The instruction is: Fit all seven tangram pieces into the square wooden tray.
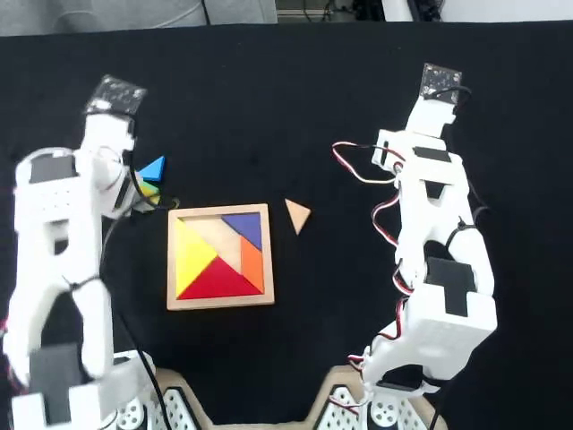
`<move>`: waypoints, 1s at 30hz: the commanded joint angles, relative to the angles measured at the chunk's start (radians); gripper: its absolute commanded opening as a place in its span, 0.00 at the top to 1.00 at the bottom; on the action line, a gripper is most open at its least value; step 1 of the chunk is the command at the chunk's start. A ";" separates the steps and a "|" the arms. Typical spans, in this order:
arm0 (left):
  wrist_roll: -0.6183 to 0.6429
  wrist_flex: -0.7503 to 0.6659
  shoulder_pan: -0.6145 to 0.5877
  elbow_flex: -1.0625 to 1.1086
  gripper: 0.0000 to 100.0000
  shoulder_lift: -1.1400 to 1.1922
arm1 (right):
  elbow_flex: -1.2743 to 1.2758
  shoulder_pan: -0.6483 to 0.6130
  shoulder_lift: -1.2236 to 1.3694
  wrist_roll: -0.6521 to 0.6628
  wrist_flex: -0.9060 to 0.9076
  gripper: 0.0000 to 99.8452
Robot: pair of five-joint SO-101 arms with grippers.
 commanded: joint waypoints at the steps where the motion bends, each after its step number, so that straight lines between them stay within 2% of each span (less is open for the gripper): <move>1: -0.043 0.029 -0.008 -0.283 0.68 0.155 | -0.005 -0.017 -0.008 0.011 -0.021 0.98; 8: -0.405 0.138 0.050 -0.619 0.68 0.493 | -0.005 -0.017 -0.008 0.012 -0.023 0.98; 11: -0.493 0.160 0.053 -0.756 0.68 0.629 | -0.005 -0.017 -0.008 0.012 -0.023 0.98; 21: -0.494 0.164 0.077 -1.070 0.68 0.976 | -0.008 -0.038 -0.008 0.063 -0.025 0.98; 25: -0.416 0.164 0.073 -1.170 0.68 1.065 | -0.008 -0.048 -0.008 0.068 -0.025 0.98; 30: -0.391 0.166 0.058 -1.273 0.68 1.155 | -0.008 -0.048 -0.008 0.068 -0.025 0.98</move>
